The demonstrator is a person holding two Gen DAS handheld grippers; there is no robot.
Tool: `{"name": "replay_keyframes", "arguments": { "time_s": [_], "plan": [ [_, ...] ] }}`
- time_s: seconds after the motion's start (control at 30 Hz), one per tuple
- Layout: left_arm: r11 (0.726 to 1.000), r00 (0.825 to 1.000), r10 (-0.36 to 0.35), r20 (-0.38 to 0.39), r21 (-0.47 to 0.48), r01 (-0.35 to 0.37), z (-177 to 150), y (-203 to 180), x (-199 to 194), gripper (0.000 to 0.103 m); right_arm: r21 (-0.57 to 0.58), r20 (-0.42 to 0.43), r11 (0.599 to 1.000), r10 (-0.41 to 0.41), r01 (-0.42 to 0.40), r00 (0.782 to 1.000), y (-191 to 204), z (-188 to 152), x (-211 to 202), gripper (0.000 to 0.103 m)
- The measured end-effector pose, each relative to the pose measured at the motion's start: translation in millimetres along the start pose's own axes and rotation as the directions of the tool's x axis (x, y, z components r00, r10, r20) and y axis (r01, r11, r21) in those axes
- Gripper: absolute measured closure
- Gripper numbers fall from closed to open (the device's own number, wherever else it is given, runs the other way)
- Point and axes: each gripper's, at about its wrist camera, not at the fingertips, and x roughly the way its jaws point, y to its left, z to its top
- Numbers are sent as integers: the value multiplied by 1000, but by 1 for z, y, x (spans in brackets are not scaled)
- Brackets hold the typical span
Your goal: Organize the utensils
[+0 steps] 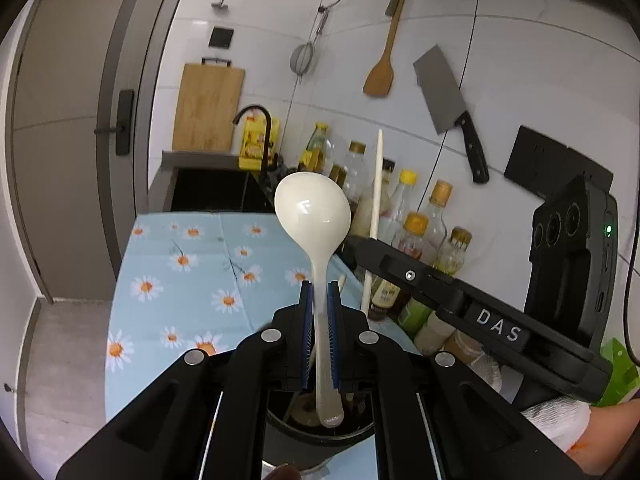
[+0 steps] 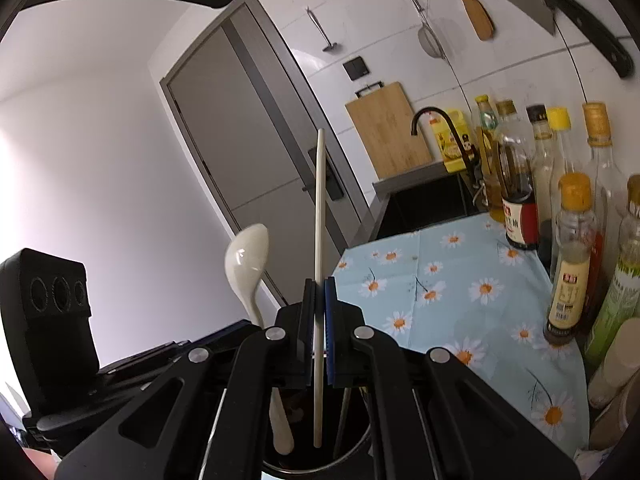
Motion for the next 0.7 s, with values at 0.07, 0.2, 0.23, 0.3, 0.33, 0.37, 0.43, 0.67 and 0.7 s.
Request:
{"name": "replay_keyframes", "arguments": {
  "time_s": [0.07, 0.2, 0.23, 0.3, 0.33, 0.37, 0.43, 0.67, 0.7],
  "plan": [
    [1000, 1000, 4, -19, -6, -5, -4, 2, 4, 96, 4, -18, 1000, 0, 0, 1000, -1, -5, 2, 97],
    [1000, 999, 13, -43, -5, -13, -13, 4, 7, 96, 14, -38, 1000, -8, 8, 999, -3, -13, 4, 97],
    [1000, 999, 9, -47, -11, -10, -15, 4, 7, 96, 21, -43, 1000, -10, 11, 999, -4, -16, 4, 97],
    [1000, 999, 10, -52, -19, -11, -19, 5, 7, 96, 28, -56, 1000, -14, 15, 998, -4, -19, 5, 97],
    [1000, 999, 8, -53, -22, -9, -20, 5, 6, 96, 30, -63, 999, -14, 15, 998, -4, -21, 5, 97],
    [1000, 999, 7, -53, -26, -8, -21, 6, 4, 96, 33, -69, 999, -14, 16, 998, -4, -23, 5, 97],
    [999, 999, 5, -49, -35, -7, -22, 7, 1, 96, 49, -82, 999, -11, 15, 997, -5, -25, 5, 97],
    [998, 1000, 3, -21, -55, -4, -19, 8, -15, 96, 68, -95, 997, -17, 23, 995, -3, -25, 1, 73],
    [998, 1000, 4, -17, -57, -5, -19, 8, -18, 96, 73, -99, 997, -10, 17, 995, -3, -25, 0, 73]
  ]
}}
